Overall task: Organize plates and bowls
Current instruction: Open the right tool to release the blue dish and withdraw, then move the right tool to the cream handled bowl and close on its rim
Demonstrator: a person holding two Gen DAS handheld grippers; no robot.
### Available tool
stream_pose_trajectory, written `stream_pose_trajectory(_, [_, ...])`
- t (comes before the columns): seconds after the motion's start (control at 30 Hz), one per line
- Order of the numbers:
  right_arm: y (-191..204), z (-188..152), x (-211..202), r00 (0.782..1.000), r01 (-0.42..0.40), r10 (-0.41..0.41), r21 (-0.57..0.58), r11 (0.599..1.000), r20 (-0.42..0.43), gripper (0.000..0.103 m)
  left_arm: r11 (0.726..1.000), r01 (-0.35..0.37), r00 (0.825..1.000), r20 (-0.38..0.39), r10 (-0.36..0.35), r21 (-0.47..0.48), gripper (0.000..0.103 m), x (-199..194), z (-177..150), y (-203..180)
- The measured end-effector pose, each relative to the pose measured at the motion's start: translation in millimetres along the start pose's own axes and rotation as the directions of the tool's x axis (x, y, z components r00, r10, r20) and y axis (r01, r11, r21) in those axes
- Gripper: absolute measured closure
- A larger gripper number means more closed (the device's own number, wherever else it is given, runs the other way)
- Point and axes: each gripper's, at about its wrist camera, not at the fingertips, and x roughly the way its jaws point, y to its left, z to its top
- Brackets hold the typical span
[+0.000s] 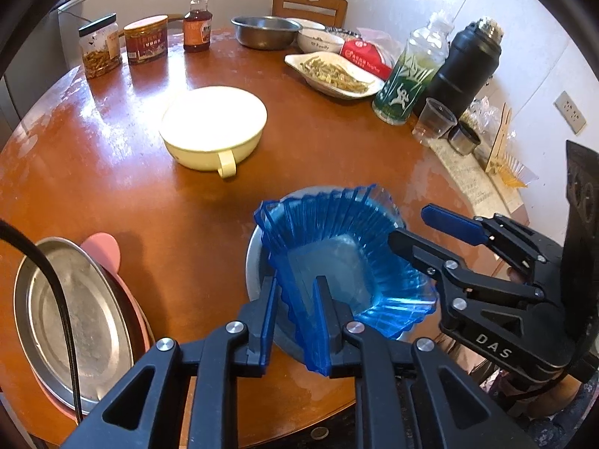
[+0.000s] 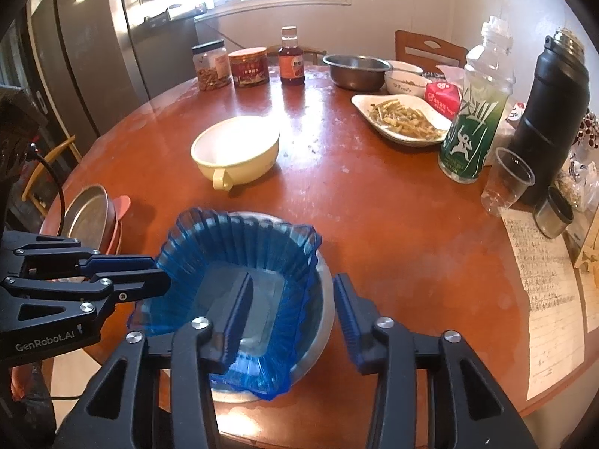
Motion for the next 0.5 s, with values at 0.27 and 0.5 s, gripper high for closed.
stream_pose_trajectory(0.27, [-4, 33, 3, 1.000, -0.003, 0.003, 0.003, 1.000, 0.030, 0.053, 0.998, 0.006, 0.998, 0.064, -0.001, -0.070, 0.070, -15, 26, 23])
stream_pose_trajectory(0.5, [-12, 78, 22, 0.999, -0.025, 0.024, 0.006, 1.000, 0.037, 0.048, 0.987, -0.035, 0.996, 0.078, 0.048, -0.157, 0.067, -6, 64, 53])
